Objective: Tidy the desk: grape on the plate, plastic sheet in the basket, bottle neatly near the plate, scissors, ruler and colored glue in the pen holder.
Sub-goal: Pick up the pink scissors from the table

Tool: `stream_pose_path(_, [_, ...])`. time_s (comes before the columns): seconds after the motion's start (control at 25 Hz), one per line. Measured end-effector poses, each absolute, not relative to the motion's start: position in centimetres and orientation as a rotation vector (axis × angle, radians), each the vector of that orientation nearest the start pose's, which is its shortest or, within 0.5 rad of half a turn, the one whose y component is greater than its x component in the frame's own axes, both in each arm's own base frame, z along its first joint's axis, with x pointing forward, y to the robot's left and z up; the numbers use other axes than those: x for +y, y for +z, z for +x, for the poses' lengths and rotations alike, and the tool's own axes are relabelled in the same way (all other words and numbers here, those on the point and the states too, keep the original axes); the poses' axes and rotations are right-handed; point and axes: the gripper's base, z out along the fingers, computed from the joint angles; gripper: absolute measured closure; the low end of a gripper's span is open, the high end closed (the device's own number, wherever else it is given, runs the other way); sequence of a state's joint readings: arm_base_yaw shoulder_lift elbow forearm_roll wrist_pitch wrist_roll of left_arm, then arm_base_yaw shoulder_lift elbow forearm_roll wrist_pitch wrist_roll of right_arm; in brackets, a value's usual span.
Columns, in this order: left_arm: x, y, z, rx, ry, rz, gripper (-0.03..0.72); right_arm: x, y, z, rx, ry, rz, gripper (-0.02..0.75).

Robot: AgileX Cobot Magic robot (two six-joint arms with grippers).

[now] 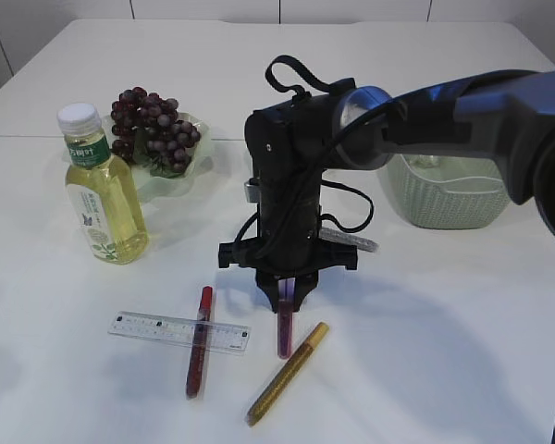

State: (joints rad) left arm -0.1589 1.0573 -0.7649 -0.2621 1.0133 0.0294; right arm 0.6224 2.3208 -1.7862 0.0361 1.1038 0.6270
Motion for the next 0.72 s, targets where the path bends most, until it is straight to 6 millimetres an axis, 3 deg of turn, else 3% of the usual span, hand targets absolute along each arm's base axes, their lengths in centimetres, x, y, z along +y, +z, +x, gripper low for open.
stream_pose_path(0.32, [-4.8,27.6,17.1,2.781,-0.377,0.123,0.272,27.3,12.8,37.0,3.144,0.122,0.030,0.552])
stream_pose_path(0.72, [-4.8,27.6,17.1,2.781,-0.377,0.123,0.272,24.8,17.4,38.5,3.079,0.360,-0.105,0.552])
